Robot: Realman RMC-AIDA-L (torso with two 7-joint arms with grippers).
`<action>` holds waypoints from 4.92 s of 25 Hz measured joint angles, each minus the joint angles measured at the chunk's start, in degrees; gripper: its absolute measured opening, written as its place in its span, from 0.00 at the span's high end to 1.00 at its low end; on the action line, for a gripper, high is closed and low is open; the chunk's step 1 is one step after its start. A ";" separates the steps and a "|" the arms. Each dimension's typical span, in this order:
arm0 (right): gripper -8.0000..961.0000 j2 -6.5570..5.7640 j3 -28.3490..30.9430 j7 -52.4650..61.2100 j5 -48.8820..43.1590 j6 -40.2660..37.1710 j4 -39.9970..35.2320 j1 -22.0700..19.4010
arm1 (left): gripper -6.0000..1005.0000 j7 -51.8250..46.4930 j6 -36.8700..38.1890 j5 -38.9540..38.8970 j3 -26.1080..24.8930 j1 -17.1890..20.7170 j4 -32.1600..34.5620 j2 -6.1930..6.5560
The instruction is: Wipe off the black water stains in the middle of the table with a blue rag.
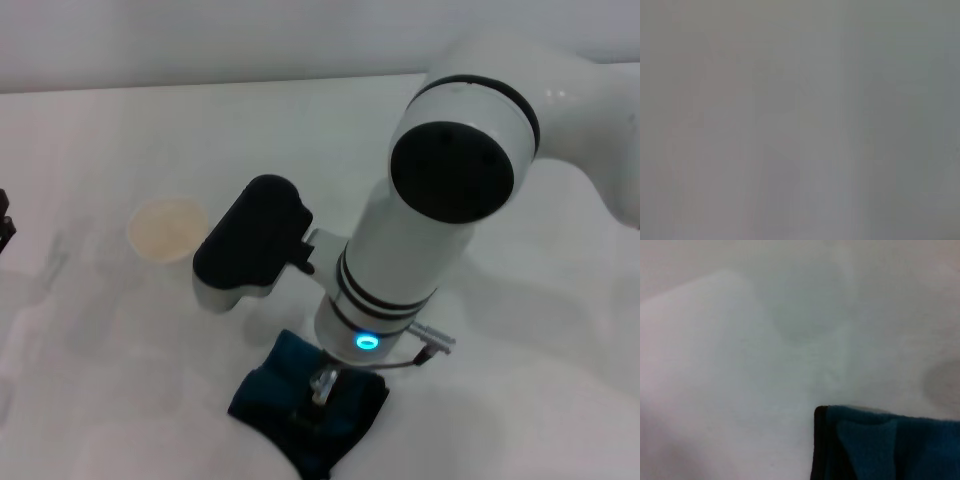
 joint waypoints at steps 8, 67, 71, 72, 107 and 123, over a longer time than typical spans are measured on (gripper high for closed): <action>0.93 -0.01 4.95 1.21 -7.57 4.10 1.43 0.33 | 0.12 -0.01 0.24 -0.26 -0.17 0.08 -0.26 0.13; 0.93 -1.13 43.64 -10.62 -34.21 16.09 -2.52 -16.15 | 0.12 -0.54 -3.24 -4.67 -0.20 -1.71 -0.36 0.17; 0.93 -1.13 45.36 -12.67 -35.14 14.20 -3.43 -17.72 | 0.12 -0.54 -3.30 -4.67 -0.20 -2.03 -0.39 0.17; 0.93 -1.13 45.88 -12.83 -35.70 13.94 -3.38 -17.87 | 0.12 -0.54 -3.32 -4.67 -0.20 -2.11 -0.39 0.17; 0.48 -1.16 81.61 -49.46 -5.42 3.53 -1.27 -26.85 | 0.12 -0.54 -4.11 -4.76 -0.20 -1.84 0.14 -0.01; 0.48 -1.28 109.25 -102.24 34.41 0.91 27.23 -32.13 | 0.12 -0.54 -4.77 -7.14 -0.20 -1.63 1.02 -0.16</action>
